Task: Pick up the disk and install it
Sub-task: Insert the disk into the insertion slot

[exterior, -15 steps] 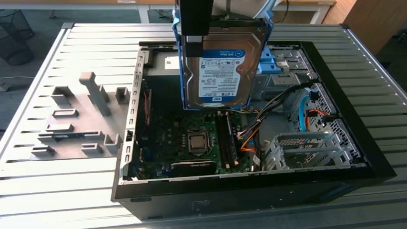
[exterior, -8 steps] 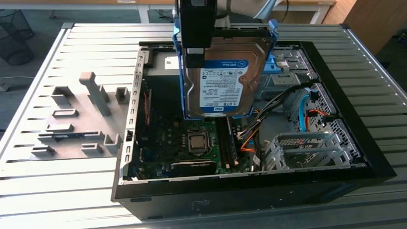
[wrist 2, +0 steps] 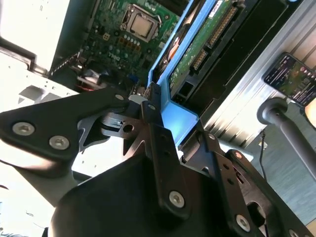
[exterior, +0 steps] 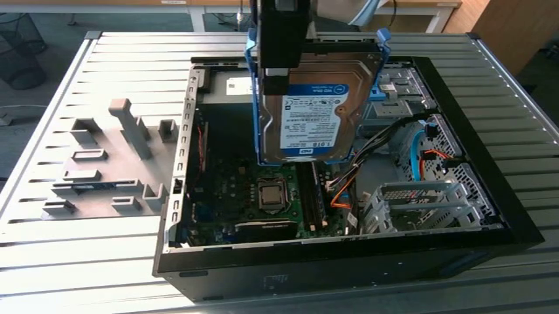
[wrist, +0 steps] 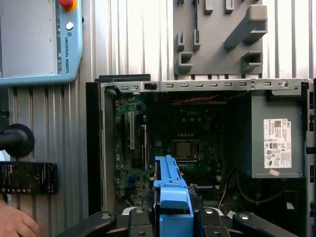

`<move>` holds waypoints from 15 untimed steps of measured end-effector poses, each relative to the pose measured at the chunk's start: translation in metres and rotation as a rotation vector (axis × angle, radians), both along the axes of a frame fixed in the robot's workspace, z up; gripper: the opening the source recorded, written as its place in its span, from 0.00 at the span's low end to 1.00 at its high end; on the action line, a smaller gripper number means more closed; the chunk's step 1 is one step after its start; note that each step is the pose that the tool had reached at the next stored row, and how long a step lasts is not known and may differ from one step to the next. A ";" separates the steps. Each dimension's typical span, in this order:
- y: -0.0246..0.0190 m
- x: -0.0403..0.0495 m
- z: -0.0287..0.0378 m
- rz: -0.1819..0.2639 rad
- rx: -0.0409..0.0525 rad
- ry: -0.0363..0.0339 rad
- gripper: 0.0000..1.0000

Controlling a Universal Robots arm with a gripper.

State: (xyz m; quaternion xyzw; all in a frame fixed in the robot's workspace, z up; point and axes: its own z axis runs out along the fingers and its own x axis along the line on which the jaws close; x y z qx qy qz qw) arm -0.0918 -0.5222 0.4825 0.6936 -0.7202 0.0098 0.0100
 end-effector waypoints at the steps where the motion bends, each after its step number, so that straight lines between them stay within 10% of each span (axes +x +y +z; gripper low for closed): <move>1: 0.0000 0.0039 0.0000 0.000 -0.0001 0.0002 0.37; 11: 0.0000 0.0483 -0.0008 0.000 -0.0001 0.0006 0.37; 15: -0.0001 0.0501 -0.0009 0.000 -0.0001 0.0006 0.37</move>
